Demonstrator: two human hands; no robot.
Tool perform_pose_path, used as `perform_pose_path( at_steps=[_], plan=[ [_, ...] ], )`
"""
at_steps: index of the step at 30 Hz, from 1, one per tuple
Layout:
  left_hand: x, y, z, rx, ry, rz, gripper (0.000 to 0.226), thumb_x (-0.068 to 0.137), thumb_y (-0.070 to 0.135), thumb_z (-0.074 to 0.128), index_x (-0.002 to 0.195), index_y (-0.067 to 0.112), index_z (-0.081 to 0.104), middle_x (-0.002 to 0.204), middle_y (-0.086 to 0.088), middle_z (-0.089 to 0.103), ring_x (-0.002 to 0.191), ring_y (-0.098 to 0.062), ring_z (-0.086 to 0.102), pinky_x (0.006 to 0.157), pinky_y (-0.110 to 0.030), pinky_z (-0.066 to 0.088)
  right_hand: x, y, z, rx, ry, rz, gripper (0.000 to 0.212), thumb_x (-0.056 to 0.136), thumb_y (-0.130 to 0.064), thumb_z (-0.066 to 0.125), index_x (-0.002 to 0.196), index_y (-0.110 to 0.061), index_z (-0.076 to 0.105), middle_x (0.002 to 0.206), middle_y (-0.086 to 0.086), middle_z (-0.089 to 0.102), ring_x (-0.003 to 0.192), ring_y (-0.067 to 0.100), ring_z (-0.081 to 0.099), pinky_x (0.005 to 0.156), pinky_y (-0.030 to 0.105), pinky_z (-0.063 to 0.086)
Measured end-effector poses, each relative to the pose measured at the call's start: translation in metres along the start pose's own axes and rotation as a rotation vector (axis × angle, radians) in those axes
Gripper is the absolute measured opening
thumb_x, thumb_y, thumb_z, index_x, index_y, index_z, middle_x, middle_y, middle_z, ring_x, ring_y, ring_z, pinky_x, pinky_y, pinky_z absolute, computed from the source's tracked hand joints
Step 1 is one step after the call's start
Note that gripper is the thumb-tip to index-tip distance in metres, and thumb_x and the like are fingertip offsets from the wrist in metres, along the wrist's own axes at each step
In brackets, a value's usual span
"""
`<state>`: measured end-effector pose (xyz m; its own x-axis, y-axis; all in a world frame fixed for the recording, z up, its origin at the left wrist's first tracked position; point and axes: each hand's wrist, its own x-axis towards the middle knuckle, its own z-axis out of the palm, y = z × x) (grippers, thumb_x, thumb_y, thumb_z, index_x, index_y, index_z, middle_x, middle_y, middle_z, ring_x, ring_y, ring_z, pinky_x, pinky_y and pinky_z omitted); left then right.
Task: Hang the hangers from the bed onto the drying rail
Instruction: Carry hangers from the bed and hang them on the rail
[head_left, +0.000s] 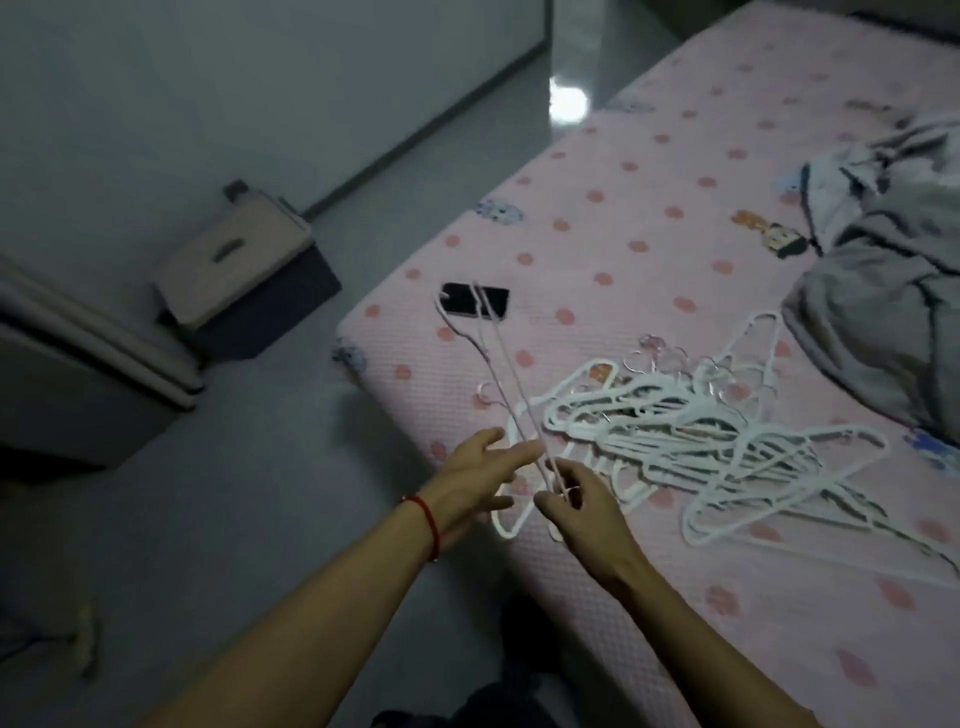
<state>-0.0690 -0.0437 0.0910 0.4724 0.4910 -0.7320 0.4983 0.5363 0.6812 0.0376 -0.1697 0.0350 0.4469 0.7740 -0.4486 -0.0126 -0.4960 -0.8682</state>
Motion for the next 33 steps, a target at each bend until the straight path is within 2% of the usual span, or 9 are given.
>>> perform_pose_path(
  at_steps=[8, 10, 12, 14, 16, 21, 24, 27, 33],
  plan=[
    [-0.137, -0.030, -0.178, -0.687, 0.421, 0.265, 0.118, 0.065, 0.029, 0.089, 0.152, 0.009, 0.012, 0.114, -0.013, 0.063, 0.109, -0.032, 0.065, 0.093, -0.054, 0.052, -0.018, -0.143, 0.160, -0.206, -0.845, -0.266, 0.051, 0.078, -0.049, 0.059, 0.125, -0.029, 0.062, 0.095, -0.005, 0.066, 0.078, 0.008, 0.062, 0.070, 0.032, 0.058],
    [-0.184, -0.055, -0.216, -0.769, 0.577, 0.300, 0.102, 0.061, 0.031, 0.089, 0.143, 0.002, 0.035, 0.109, -0.015, 0.064, 0.104, -0.033, 0.067, 0.090, -0.054, 0.054, -0.036, -0.166, 0.208, -0.269, -1.005, -0.288, 0.043, 0.079, -0.047, 0.062, 0.119, -0.030, 0.065, 0.087, -0.008, 0.066, 0.079, 0.013, 0.064, 0.075, 0.040, 0.060],
    [-0.234, -0.080, -0.242, -0.809, 0.696, 0.314, 0.060, 0.069, 0.034, 0.087, 0.111, 0.003, 0.058, 0.091, -0.012, 0.064, 0.093, -0.031, 0.069, 0.090, -0.049, 0.055, -0.058, -0.187, 0.255, -0.378, -1.155, -0.354, 0.040, 0.083, -0.053, 0.061, 0.119, -0.036, 0.065, 0.099, -0.006, 0.070, 0.091, 0.014, 0.068, 0.085, 0.042, 0.059],
    [-0.281, -0.106, -0.263, -0.880, 0.815, 0.313, 0.035, 0.077, 0.030, 0.080, 0.091, 0.006, 0.060, 0.078, -0.009, 0.063, 0.081, -0.028, 0.068, 0.082, -0.044, 0.058, -0.087, -0.207, 0.300, -0.435, -1.292, -0.427, 0.046, 0.087, -0.062, 0.057, 0.127, -0.040, 0.062, 0.117, -0.015, 0.069, 0.106, 0.004, 0.065, 0.095, 0.036, 0.054],
    [-0.325, -0.132, -0.281, -0.969, 0.952, 0.288, 0.030, 0.077, 0.028, 0.078, 0.087, 0.006, 0.061, 0.079, -0.013, 0.063, 0.076, -0.029, 0.068, 0.071, -0.040, 0.058, -0.116, -0.219, 0.343, -0.440, -1.375, -0.417, 0.047, 0.091, -0.065, 0.054, 0.131, -0.041, 0.057, 0.125, -0.023, 0.064, 0.113, -0.007, 0.059, 0.098, 0.027, 0.051],
    [-0.425, -0.201, -0.323, -1.124, 1.148, 0.307, 0.039, 0.076, 0.024, 0.082, 0.102, 0.000, 0.065, 0.103, -0.025, 0.063, 0.098, -0.043, 0.068, 0.086, -0.053, 0.056, -0.199, -0.232, 0.449, -0.516, -1.438, -0.504, 0.032, 0.101, -0.047, 0.049, 0.131, -0.040, 0.057, 0.131, -0.016, 0.061, 0.117, -0.005, 0.056, 0.106, 0.025, 0.045],
    [-0.474, -0.238, -0.350, -1.144, 1.220, 0.342, 0.034, 0.073, 0.028, 0.083, 0.093, 0.004, 0.069, 0.090, -0.018, 0.064, 0.086, -0.035, 0.068, 0.083, -0.047, 0.057, -0.257, -0.241, 0.502, -0.549, -1.482, -0.568, 0.034, 0.102, -0.040, 0.049, 0.135, -0.035, 0.055, 0.134, -0.017, 0.058, 0.121, -0.006, 0.052, 0.099, 0.014, 0.037],
    [-0.520, -0.269, -0.377, -1.159, 1.287, 0.355, 0.039, 0.065, 0.036, 0.087, 0.088, 0.008, 0.073, 0.075, -0.012, 0.063, 0.076, -0.028, 0.067, 0.088, -0.051, 0.055, -0.306, -0.251, 0.549, -0.591, -1.538, -0.584, 0.040, 0.101, -0.042, 0.050, 0.139, -0.033, 0.052, 0.138, -0.016, 0.053, 0.126, 0.002, 0.047, 0.103, 0.021, 0.031],
    [-0.590, -0.312, -0.417, -1.111, 1.378, 0.270, 0.039, 0.070, 0.051, 0.080, 0.092, 0.021, 0.072, 0.068, -0.001, 0.073, 0.095, -0.027, 0.067, 0.095, -0.049, 0.051, -0.379, -0.255, 0.627, -0.622, -1.673, -0.502, 0.042, 0.093, -0.052, 0.056, 0.133, -0.041, 0.054, 0.131, -0.012, 0.060, 0.118, 0.006, 0.058, 0.105, 0.033, 0.045]
  ],
)
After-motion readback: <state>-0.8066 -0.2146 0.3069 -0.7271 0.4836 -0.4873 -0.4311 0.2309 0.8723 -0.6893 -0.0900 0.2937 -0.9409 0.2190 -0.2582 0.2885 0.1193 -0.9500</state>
